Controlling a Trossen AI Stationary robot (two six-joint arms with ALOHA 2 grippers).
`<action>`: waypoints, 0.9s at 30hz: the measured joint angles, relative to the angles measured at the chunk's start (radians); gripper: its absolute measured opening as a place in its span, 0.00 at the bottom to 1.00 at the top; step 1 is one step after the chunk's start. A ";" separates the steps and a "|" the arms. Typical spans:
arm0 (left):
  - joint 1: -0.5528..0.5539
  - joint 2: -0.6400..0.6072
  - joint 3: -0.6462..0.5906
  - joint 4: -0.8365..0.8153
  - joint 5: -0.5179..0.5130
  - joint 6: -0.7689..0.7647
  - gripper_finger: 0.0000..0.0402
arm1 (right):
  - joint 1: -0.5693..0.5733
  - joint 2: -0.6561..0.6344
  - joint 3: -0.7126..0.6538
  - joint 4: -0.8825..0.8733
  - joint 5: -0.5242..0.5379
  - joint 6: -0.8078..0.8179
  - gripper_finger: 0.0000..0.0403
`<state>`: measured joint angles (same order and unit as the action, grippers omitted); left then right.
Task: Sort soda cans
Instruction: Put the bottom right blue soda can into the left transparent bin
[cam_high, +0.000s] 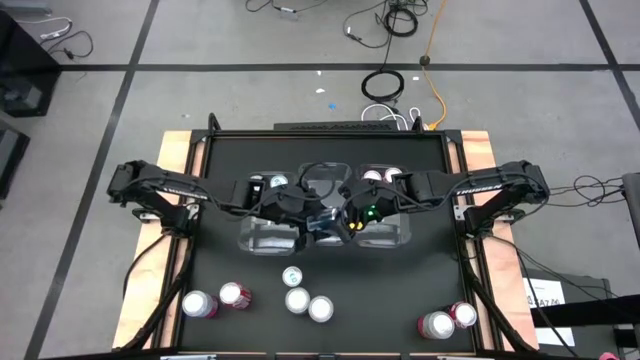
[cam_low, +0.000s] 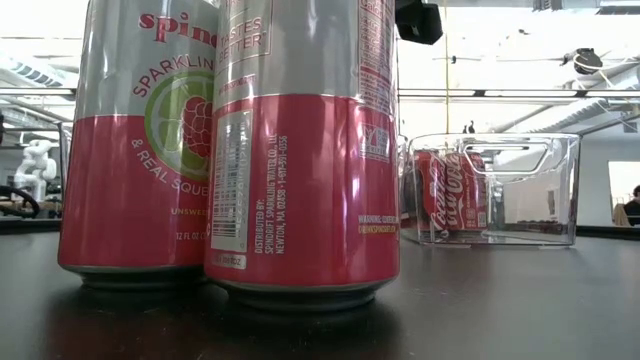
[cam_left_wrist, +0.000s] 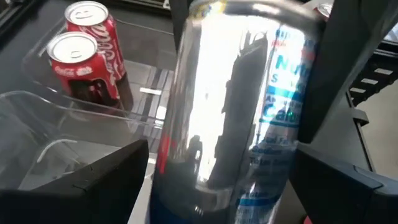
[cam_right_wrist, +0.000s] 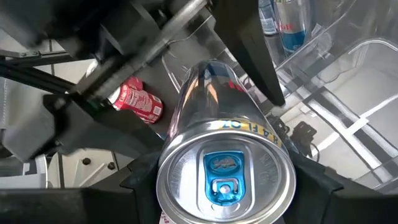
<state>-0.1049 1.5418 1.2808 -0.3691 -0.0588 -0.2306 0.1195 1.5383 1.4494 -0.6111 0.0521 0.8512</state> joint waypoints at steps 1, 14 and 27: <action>0.000 0.002 0.000 0.001 0.002 0.000 0.93 | 0.000 0.000 0.000 -0.005 -0.001 0.000 0.57; 0.001 -0.002 0.000 0.034 0.002 0.001 0.91 | -0.001 0.000 0.000 -0.022 -0.001 -0.004 0.57; 0.000 -0.002 -0.001 0.053 0.002 0.011 0.62 | -0.002 0.000 0.000 -0.027 -0.008 -0.003 0.57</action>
<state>-0.1051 1.5398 1.2800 -0.3157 -0.0570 -0.2195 0.1173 1.5387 1.4494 -0.6376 0.0438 0.8478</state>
